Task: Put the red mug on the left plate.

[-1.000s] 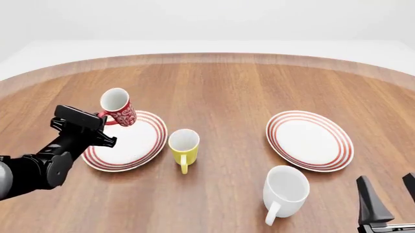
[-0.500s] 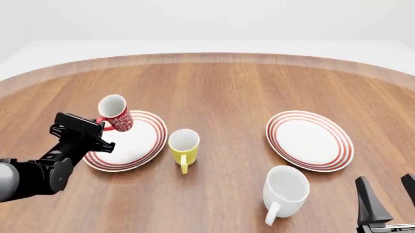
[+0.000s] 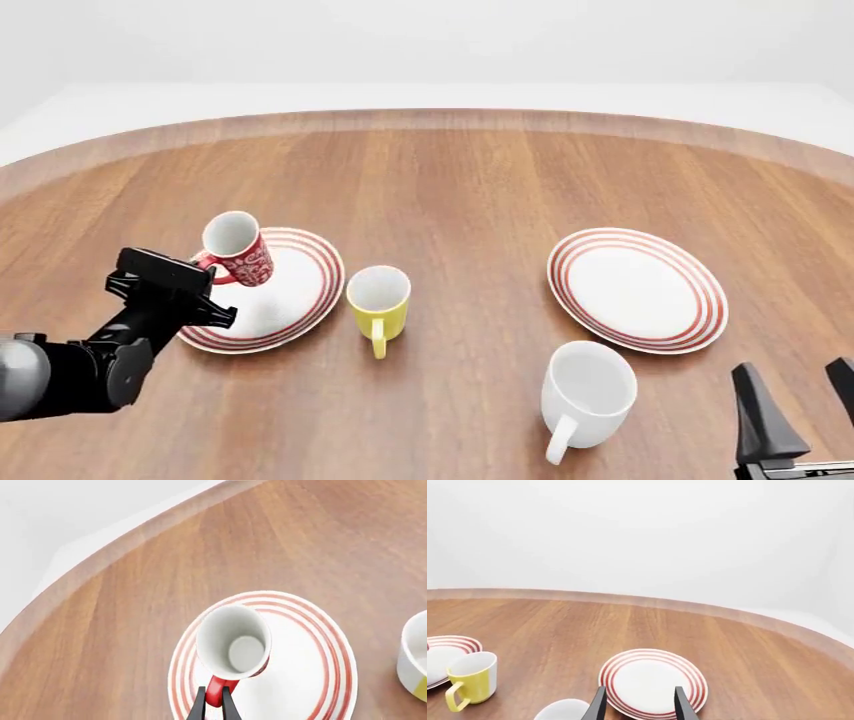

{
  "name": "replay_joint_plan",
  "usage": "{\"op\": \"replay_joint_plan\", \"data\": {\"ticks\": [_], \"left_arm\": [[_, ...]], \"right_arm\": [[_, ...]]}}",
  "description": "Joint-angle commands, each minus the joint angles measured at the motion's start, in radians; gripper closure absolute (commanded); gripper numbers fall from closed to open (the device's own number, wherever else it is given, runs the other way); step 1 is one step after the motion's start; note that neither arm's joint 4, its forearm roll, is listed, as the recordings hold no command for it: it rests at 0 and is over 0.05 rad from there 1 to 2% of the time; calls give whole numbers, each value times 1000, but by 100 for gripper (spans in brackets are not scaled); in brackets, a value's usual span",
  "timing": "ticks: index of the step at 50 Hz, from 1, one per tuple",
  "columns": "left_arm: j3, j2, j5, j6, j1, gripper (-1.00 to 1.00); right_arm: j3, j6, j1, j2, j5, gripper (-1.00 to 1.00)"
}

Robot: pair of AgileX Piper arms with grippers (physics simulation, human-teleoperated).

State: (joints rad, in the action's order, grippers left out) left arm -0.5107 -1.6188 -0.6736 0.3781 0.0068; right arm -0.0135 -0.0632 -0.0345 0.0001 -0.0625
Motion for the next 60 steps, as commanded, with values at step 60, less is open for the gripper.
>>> {"op": "replay_joint_plan", "data": {"ticks": [60], "left_arm": [[-25, -138, -59, 9, 11, 100]], "right_arm": [[-3, 1, 0, 0, -12, -100]]}}
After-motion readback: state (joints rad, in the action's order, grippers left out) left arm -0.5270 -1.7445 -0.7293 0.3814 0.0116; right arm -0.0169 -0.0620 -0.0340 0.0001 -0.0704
